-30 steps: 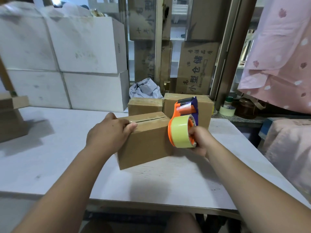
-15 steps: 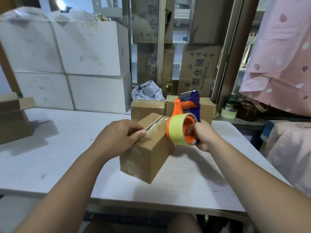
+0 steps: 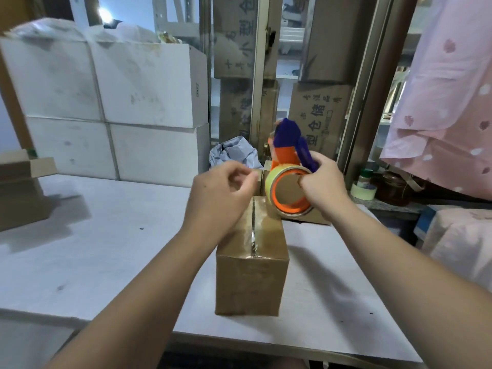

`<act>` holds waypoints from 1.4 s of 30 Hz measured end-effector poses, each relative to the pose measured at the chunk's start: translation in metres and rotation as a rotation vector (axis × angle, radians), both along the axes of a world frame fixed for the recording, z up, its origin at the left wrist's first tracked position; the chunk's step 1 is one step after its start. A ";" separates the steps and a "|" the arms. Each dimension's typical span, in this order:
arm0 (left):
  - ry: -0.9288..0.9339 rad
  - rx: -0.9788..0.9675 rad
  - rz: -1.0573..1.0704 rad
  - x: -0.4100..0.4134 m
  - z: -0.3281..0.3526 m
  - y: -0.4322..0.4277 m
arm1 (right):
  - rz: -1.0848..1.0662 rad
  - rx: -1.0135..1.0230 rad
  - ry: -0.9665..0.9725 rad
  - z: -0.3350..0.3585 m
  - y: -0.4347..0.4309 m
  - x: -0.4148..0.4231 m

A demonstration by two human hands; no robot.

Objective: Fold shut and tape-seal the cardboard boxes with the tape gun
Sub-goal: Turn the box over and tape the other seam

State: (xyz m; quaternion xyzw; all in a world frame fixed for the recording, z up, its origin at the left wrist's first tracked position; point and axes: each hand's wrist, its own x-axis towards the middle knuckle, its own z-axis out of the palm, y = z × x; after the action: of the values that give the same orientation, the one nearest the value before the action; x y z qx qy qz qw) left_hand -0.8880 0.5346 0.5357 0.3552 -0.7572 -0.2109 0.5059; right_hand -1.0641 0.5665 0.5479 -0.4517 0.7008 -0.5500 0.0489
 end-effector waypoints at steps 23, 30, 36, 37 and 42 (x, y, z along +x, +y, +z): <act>0.497 0.570 -0.153 -0.026 0.010 -0.059 | -0.096 -0.017 0.445 0.001 -0.007 0.010; 0.451 0.655 -0.126 -0.032 0.004 -0.063 | -0.069 0.065 0.504 0.007 -0.013 -0.004; 0.468 0.790 -0.214 -0.036 0.003 -0.062 | -0.041 0.081 0.541 0.000 -0.010 -0.018; 0.466 0.768 -0.191 -0.037 0.003 -0.062 | -0.046 0.108 0.576 -0.002 -0.009 -0.019; 0.389 0.520 -0.059 -0.045 0.010 -0.057 | -0.072 0.151 0.568 -0.007 -0.009 -0.026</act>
State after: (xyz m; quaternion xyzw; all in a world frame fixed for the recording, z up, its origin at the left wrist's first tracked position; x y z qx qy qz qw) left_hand -0.9326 0.4772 0.5457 0.4035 -0.5773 -0.4757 0.5269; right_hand -1.0904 0.5572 0.5407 -0.5575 0.7408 -0.3493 -0.1355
